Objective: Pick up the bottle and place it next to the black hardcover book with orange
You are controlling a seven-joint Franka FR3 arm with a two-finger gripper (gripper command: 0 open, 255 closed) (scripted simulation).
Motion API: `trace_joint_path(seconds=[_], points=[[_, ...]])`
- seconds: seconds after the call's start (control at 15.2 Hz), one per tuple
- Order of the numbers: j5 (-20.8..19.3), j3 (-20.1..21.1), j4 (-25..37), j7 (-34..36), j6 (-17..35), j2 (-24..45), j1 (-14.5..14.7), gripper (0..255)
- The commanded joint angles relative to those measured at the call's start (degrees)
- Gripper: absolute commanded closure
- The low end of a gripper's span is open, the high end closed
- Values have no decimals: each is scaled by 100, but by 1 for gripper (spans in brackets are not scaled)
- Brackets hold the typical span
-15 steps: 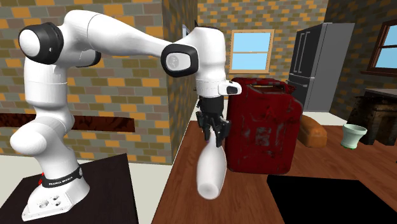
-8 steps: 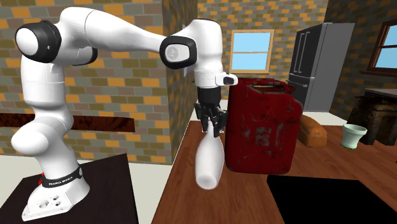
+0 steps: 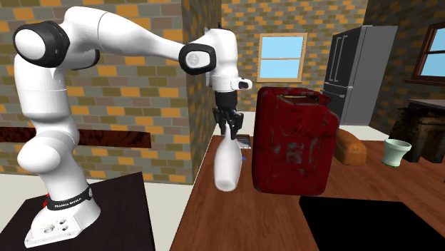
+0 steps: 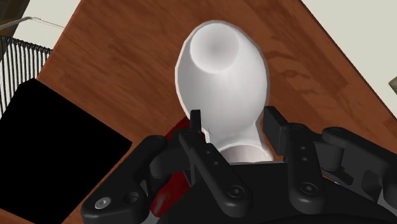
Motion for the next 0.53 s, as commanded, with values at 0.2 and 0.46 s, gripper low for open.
trace_joint_path(seconds=[0.2,0.46], points=[[-129,300,-167,731,94,-129,395,255],[-192,534,-165,1273,118,-131,685,255]])
